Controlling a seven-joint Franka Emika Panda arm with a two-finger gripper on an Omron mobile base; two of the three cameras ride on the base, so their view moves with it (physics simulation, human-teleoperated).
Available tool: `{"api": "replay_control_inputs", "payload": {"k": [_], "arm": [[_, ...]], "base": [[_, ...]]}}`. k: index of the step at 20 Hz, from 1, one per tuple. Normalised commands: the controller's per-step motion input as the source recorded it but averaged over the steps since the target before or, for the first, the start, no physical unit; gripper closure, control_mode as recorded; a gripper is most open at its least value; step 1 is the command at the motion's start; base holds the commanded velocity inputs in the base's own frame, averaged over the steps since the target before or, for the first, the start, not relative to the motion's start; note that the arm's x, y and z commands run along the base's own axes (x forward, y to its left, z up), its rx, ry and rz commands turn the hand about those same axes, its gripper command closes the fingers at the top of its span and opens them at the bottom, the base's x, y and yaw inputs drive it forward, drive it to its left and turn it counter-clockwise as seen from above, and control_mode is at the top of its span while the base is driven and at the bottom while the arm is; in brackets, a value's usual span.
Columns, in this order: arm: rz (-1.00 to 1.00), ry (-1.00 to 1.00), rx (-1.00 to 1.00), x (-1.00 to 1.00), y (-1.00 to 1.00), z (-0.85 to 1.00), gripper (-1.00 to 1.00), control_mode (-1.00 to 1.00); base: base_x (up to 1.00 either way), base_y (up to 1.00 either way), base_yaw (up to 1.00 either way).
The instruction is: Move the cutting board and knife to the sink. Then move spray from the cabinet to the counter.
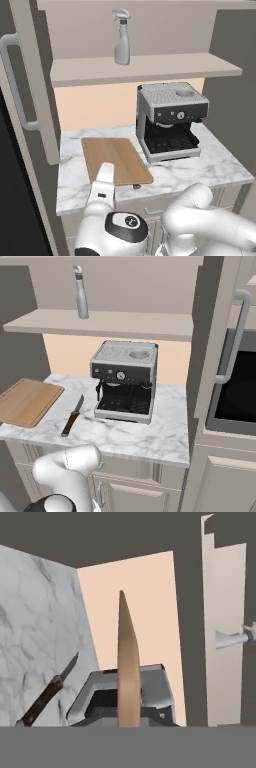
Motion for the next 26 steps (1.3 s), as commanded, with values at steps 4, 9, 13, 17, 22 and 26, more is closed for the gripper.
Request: {"api": "replay_control_inputs", "payload": {"k": [4, 9, 13, 17, 22, 26], "arm": [[-0.04, 0.09, 0.00, -0.21, -0.14, 0.48, 1.00, -1.00], [-0.05, 0.09, 0.00, -0.21, -0.13, 0.47, 1.00, -1.00], [-0.07, 0.14, 0.00, -0.23, -0.06, 0.34, 1.00, -1.00], [-0.06, 0.10, 0.00, -0.32, -0.16, 0.35, 1.00, -1.00], [-0.05, 0.02, 0.00, -0.16, -0.06, 0.16, 1.00, 1.00], [0.00, 0.00, 0.00, 0.00, 0.00, 0.00, 1.00, 1.00]], "base": [[0.00, 0.00, 0.00], [0.00, 0.00, 0.00], [0.00, 0.00, 0.00], [0.00, 0.00, 0.00], [0.00, 0.00, 0.00], [0.00, 0.00, 0.00]]}}
